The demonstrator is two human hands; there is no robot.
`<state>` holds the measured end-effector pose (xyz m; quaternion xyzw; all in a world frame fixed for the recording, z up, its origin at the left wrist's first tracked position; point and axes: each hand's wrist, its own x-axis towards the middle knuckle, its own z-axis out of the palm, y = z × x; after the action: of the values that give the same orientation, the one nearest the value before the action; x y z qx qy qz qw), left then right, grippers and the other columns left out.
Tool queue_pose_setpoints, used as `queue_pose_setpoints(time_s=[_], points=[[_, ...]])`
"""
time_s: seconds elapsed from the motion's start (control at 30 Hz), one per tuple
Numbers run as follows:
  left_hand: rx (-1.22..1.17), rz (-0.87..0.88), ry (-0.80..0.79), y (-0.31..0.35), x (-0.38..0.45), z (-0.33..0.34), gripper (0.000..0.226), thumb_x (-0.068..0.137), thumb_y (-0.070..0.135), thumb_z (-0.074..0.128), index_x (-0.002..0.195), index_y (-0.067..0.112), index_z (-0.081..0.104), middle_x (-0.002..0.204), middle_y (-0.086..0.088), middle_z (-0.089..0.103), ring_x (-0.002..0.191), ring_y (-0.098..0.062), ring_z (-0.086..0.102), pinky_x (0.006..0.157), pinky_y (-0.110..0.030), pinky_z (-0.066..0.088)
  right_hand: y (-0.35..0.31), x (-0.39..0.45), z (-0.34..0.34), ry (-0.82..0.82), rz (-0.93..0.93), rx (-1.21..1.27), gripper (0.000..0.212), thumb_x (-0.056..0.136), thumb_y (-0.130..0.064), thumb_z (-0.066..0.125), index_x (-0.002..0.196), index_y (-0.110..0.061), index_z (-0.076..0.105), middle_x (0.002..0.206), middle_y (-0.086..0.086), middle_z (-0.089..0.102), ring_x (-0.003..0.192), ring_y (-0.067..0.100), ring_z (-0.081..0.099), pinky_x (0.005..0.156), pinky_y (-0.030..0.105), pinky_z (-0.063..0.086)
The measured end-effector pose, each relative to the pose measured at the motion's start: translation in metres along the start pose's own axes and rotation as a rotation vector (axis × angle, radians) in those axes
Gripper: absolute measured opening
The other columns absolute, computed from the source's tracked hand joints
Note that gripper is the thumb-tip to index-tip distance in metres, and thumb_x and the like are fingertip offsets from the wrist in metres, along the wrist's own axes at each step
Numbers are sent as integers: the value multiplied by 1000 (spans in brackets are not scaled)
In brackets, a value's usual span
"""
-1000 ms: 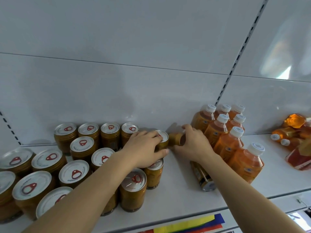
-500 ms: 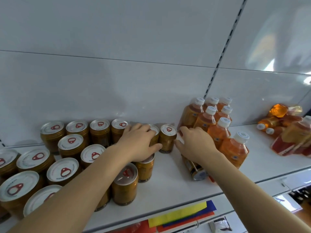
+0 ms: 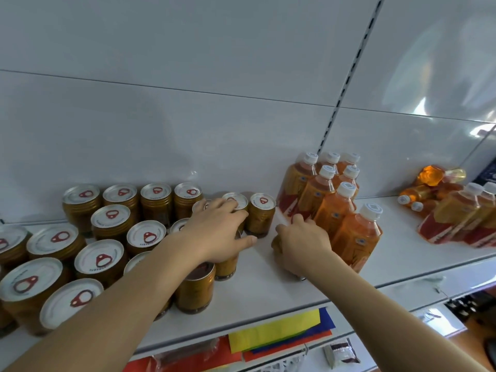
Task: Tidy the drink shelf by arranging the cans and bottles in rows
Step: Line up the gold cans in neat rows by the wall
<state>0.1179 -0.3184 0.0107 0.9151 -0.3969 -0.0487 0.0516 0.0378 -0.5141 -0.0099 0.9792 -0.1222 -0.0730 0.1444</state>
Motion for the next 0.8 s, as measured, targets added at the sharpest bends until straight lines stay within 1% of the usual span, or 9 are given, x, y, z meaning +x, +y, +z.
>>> queue_pose_setpoints(time_s=[0.1, 0.2, 0.27, 0.37, 0.43, 0.5, 0.57, 0.7, 0.8], points=[[26, -12, -69, -4, -7, 1, 87, 93, 83, 42, 163, 34, 30, 175, 0, 14, 161, -28, 9, 127, -63, 14, 1, 0, 2, 63, -9, 126, 48, 98, -49, 65, 141, -31, 55, 120, 7, 57, 105, 28, 57, 87, 42, 59], [41, -35, -69, -7, -13, 0, 90, 91, 83, 44, 163, 32, 29, 174, 0, 15, 160, -29, 10, 127, -62, 16, 5, -5, 6, 224, -17, 431, 49, 87, -57, 71, 130, -38, 55, 120, -6, 57, 102, 19, 59, 84, 39, 59], [33, -58, -65, -8, -16, -1, 90, 92, 82, 45, 164, 31, 27, 175, 0, 15, 161, -29, 10, 127, -61, 19, 0, -10, 14, 324, -58, 653, 48, 82, -55, 75, 123, -36, 57, 121, -12, 54, 98, 13, 60, 83, 37, 59], [25, -104, -81, -10, -18, 2, 89, 94, 79, 46, 165, 28, 26, 175, -3, 16, 161, -30, 11, 126, -59, 23, -16, -14, 35, 440, -188, 770, 46, 81, -50, 79, 118, -31, 59, 125, -14, 53, 101, 11, 59, 82, 38, 58], [21, -121, -81, -12, -19, 3, 89, 95, 79, 46, 165, 28, 27, 175, -2, 17, 161, -29, 13, 126, -57, 26, -23, -14, 48, 506, -223, 847, 44, 82, -40, 84, 117, -24, 61, 126, -12, 55, 101, 13, 61, 81, 40, 58], [1, -122, -76, -12, -21, 2, 90, 95, 79, 46, 166, 28, 25, 176, 0, 15, 161, -27, 14, 127, -56, 26, -25, -14, 51, 545, -225, 850, 44, 84, -35, 86, 119, -19, 63, 129, -8, 58, 102, 16, 62, 79, 42, 59], [-32, -125, -65, -12, -23, 0, 91, 95, 79, 45, 167, 28, 23, 176, 1, 14, 162, -25, 13, 128, -55, 25, -23, -12, 51, 578, -255, 813, 43, 88, -36, 82, 122, -17, 65, 134, -4, 58, 110, 20, 63, 81, 43, 60], [-80, -135, 23, -13, -33, -3, 87, 97, 77, 44, 167, 30, 24, 176, 5, 17, 162, -20, 15, 128, -52, 24, -17, -8, 40, 685, -330, 760, 40, 99, -39, 67, 133, -17, 67, 147, 5, 57, 136, 29, 56, 103, 46, 54], [-84, -167, 138, -19, -53, -8, 78, 99, 74, 46, 164, 33, 32, 171, 10, 31, 156, -15, 28, 125, -44, 30, -25, -3, 18, 753, -392, 719, 39, 102, -42, 63, 130, -16, 71, 142, 5, 61, 134, 31, 55, 107, 46, 51]])
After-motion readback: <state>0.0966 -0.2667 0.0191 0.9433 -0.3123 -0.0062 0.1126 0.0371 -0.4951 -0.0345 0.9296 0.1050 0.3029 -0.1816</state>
